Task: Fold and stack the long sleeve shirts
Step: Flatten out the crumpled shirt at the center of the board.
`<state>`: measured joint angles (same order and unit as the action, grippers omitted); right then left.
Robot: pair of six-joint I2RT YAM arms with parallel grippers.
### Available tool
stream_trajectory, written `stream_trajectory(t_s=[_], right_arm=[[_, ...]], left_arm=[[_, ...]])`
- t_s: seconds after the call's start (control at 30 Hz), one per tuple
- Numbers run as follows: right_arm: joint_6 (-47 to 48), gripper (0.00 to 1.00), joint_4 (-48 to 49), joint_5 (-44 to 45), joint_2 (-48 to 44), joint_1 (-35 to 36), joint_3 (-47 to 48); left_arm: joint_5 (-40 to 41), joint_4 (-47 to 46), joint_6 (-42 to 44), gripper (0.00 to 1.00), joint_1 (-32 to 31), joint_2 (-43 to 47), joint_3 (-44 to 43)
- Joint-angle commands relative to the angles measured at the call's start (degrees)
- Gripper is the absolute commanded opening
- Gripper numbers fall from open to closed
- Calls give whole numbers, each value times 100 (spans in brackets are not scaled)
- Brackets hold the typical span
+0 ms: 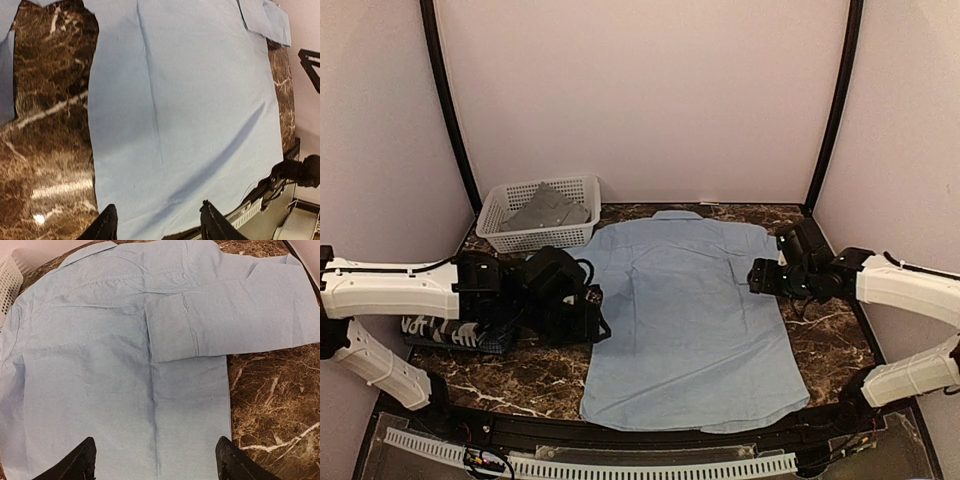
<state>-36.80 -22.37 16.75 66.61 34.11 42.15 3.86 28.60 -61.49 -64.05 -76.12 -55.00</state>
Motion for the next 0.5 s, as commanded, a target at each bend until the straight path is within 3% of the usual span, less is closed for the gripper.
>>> stream_trajectory(t_s=[0.0, 0.1, 0.23, 0.47], right_arm=[[434, 77, 540, -70, 480, -272, 371], [585, 70, 979, -263, 849, -441, 482], [823, 69, 1267, -293, 1440, -568, 785], [1292, 69, 1438, -276, 2226, -794, 1274]], left_arm=[[-117, -581, 1171, 55, 994, -694, -581], [-200, -879, 1599, 53, 1524, -1388, -1140], [-466, -1185, 2102, 51, 2001, -2445, -2165], [-1085, -1622, 2305, 45, 2722, -3863, -2864]])
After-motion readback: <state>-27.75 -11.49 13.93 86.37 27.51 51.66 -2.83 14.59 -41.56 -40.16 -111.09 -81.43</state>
